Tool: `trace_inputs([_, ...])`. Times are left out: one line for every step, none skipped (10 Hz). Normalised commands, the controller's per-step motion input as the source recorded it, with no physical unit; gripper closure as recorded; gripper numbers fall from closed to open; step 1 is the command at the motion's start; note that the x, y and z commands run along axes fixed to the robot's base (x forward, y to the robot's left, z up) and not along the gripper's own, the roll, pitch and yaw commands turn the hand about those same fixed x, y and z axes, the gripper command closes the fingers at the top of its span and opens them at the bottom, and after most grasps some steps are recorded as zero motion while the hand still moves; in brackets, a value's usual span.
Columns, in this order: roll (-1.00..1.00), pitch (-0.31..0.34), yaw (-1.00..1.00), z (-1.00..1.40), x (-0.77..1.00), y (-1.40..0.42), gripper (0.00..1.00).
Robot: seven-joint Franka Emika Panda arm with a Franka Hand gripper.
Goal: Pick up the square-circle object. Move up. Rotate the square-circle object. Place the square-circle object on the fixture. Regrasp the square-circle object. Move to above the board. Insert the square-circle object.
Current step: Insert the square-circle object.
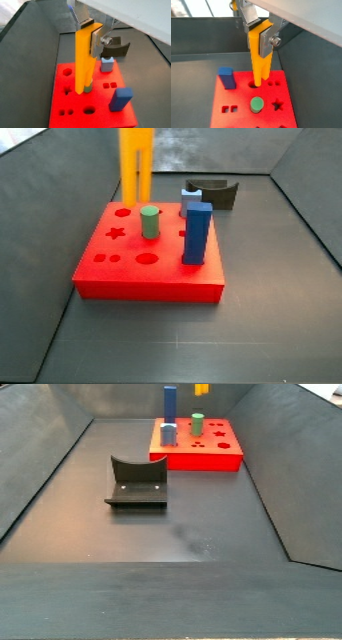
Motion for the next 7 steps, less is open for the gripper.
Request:
trace_inputs([0.00, -0.376, -0.31, -0.40, -0.55, -0.08, 1.00])
trace_inputs([-0.10, -0.284, -0.62, -0.45, -0.36, 0.00, 1.00])
trace_inputs([-0.17, -0.256, -0.77, -0.48, -0.24, 0.00, 1.00])
trace_inputs([-0.18, -0.253, -0.78, -0.47, -0.23, 0.00, 1.00])
trace_inputs([-0.18, -0.207, -0.77, -0.39, -0.29, 0.00, 1.00])
trace_inputs([-0.07, -0.090, -0.86, -0.25, -0.26, 0.00, 1.00])
trace_inputs([0.00, 0.000, -1.00, -0.21, -0.05, 0.00, 1.00])
